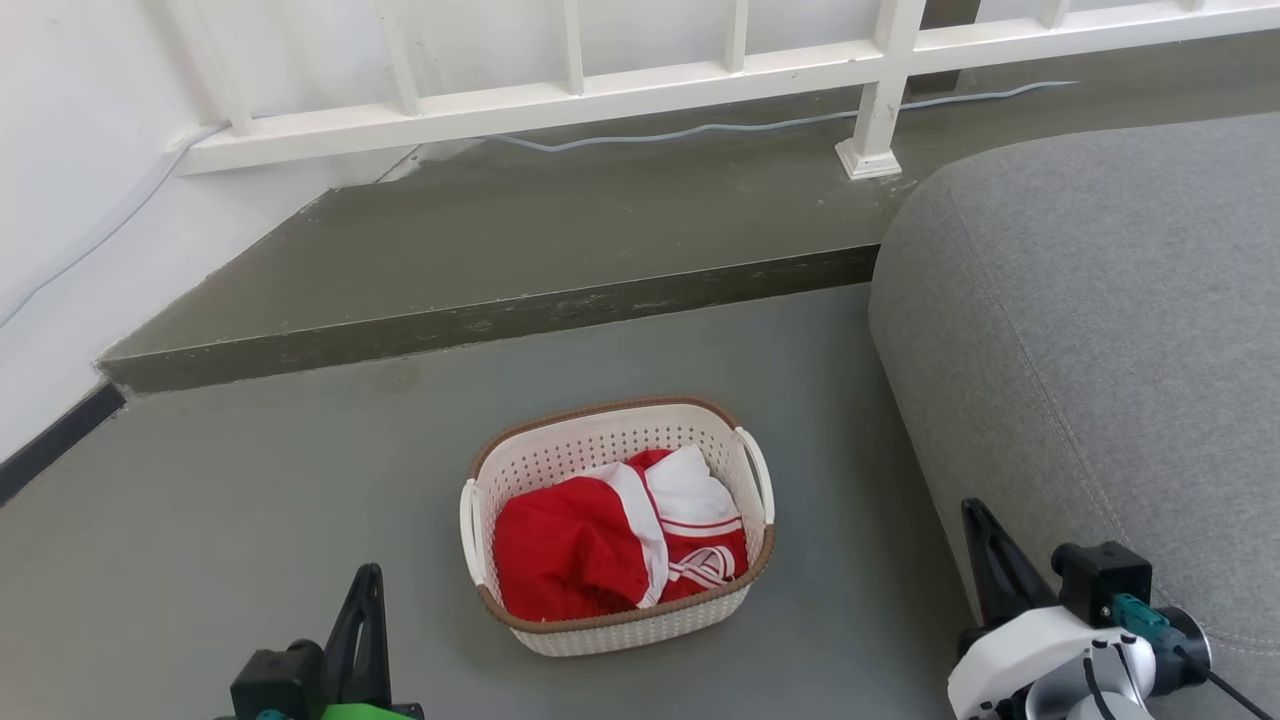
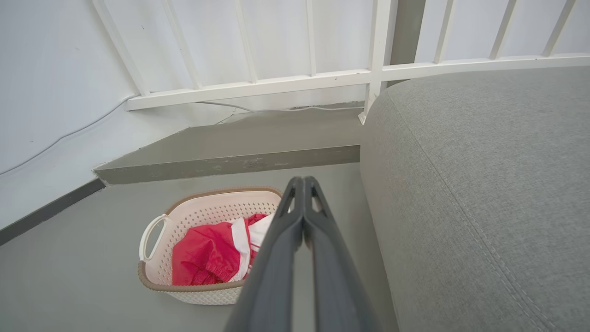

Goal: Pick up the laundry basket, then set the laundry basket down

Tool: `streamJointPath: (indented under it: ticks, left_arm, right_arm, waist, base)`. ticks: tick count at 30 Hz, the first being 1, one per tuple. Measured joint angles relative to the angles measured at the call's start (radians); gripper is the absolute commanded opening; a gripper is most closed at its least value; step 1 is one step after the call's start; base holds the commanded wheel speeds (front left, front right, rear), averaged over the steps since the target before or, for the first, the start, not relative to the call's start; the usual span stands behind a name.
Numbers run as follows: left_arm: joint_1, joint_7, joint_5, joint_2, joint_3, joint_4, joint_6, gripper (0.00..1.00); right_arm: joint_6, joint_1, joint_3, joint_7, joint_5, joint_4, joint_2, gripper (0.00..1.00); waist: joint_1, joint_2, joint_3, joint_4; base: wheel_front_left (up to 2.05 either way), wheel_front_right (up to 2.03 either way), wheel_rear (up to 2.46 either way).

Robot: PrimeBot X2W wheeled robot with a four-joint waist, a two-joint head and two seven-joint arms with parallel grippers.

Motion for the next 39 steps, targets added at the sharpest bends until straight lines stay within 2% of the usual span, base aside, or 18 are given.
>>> streamJointPath:
  ticks: [11,20,39]
  left_arm:
    - [0.012,0.0,-0.107,-0.001,-0.004,-0.018,-0.019,0.0]
    - [0.011,0.028,-0.254,-0.003,0.019,-0.021,-0.035,0.0]
    - [-0.002,0.083,-0.488,0.001,0.067,-0.003,-0.061,0.0]
  right_arm:
    - [0.022,0.003,-0.018,0.007,0.114,-0.015,0.013,0.0]
    - [0.042,0.003,-0.059,0.034,0.247,-0.02,0.024,0.0]
    - [0.072,-0.005,-0.135,0.095,0.472,-0.023,0.036,0.0]
  waist:
    - [0.0,0.0,0.001,0.004]
    - [0.0,0.0,0.002,0.007]
    - [0.0,0.0,0.003,0.012]
  base:
    - [0.0,0.0,0.0]
    - [0.0,0.0,0.0]
    - [0.0,0.0,0.0]
